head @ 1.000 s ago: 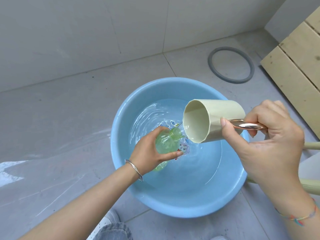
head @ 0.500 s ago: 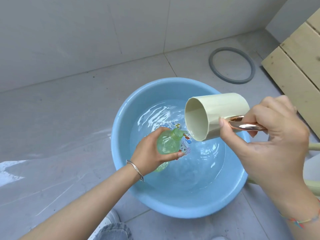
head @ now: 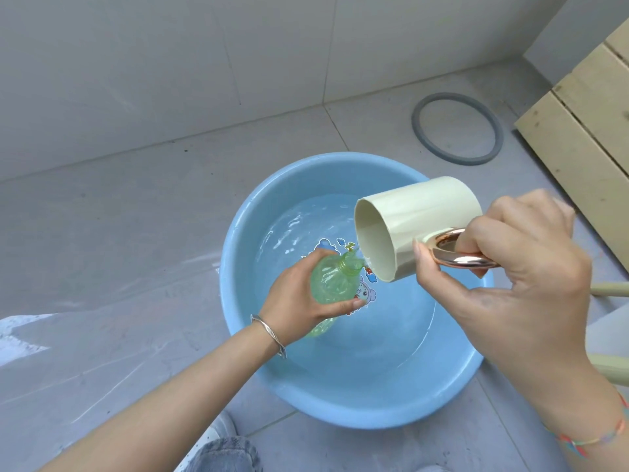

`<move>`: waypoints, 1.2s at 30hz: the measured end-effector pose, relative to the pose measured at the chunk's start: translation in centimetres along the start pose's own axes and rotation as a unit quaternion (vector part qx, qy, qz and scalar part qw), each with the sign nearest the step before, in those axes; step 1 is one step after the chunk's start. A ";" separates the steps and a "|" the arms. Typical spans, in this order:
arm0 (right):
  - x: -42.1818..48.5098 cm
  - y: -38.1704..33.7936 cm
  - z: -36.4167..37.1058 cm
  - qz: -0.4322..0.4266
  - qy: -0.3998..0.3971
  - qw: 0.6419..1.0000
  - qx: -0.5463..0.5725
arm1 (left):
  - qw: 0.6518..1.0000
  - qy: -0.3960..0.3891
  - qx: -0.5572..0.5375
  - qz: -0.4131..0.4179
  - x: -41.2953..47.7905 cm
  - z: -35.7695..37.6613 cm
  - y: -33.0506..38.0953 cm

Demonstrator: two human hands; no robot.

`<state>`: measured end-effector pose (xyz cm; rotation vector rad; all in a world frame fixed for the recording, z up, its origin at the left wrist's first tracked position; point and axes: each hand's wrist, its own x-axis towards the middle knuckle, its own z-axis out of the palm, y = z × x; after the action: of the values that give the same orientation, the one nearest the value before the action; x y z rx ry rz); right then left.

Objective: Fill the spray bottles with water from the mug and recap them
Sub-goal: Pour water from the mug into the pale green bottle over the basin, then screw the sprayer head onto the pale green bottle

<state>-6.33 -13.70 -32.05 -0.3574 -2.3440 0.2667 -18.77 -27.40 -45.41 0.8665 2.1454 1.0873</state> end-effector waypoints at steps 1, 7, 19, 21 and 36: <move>0.0 -0.1 0.0 -0.005 0.000 1.000 -0.001 | 1.000 0.001 0.000 0.000 0.0 0.0 0.0; 0.0 -0.3 0.3 -0.031 -0.007 1.000 0.000 | 1.000 0.003 0.000 0.005 0.0 0.0 -0.1; -2.0 1.8 1.5 0.380 0.124 0.871 0.284 | 0.997 0.040 -0.059 0.042 -0.3 -0.7 1.3; -2.3 1.9 1.1 0.471 0.156 0.763 0.415 | 0.995 0.047 -0.073 0.053 -0.4 -1.2 2.1; 1.7 -2.4 -12.1 0.471 0.266 0.694 0.475 | 0.974 0.082 -0.071 0.197 -2.2 -8.6 18.4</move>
<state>0.53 -14.34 -21.73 -0.9096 -1.0104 1.5439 -18.37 -24.67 -25.14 1.2040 2.0407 1.5380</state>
